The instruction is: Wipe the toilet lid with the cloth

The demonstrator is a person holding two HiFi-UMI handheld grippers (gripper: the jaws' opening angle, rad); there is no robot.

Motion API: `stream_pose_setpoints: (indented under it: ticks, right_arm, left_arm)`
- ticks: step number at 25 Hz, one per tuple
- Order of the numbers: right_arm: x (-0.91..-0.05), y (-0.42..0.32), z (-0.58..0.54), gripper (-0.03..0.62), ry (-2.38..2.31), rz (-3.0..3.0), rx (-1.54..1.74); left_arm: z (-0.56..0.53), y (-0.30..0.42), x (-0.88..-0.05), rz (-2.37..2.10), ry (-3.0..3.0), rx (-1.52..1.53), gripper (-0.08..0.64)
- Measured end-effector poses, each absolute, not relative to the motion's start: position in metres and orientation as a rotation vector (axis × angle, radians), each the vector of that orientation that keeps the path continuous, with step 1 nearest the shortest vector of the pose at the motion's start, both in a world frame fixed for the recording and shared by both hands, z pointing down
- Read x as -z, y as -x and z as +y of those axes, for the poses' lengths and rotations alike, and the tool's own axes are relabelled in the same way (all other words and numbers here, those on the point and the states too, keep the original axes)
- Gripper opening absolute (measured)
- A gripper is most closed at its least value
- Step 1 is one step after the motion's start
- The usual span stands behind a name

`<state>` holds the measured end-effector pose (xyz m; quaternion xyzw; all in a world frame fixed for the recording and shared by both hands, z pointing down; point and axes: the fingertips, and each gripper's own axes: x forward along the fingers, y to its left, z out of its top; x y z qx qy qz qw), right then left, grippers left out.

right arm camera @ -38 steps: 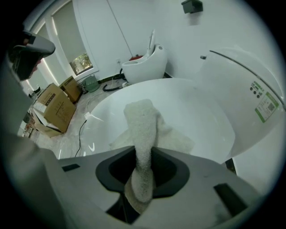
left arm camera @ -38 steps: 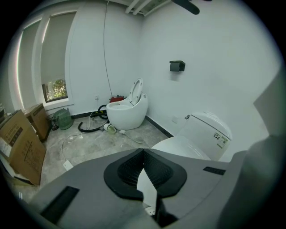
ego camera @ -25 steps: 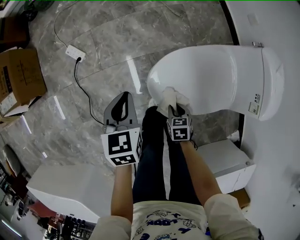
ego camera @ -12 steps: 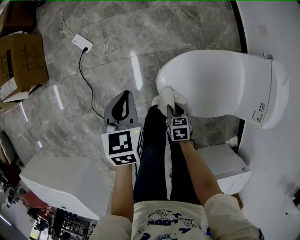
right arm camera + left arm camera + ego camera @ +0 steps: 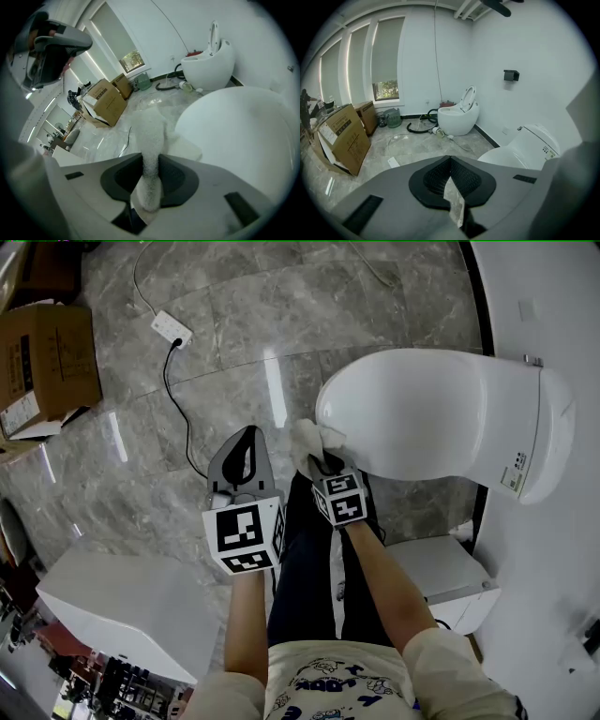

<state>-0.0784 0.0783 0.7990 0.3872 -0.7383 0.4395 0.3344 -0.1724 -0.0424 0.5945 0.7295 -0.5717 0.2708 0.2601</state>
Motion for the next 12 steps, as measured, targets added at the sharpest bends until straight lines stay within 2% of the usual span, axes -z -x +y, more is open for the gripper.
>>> stream_pose_setpoints:
  ticks: [5,12]
  right_arm:
    - [-0.743,0.096,0.046,0.091,-1.037,-2.063,-1.108]
    - [-0.613,0.072,-0.022,0.091,-1.198,-2.223,-0.912]
  left_arm:
    - [-0.050,0.180,-0.568,-1.593,-1.972,-0.702,0.003]
    - [-0.068,0.181,-0.493,-1.673,-1.993,-0.609,0.003]
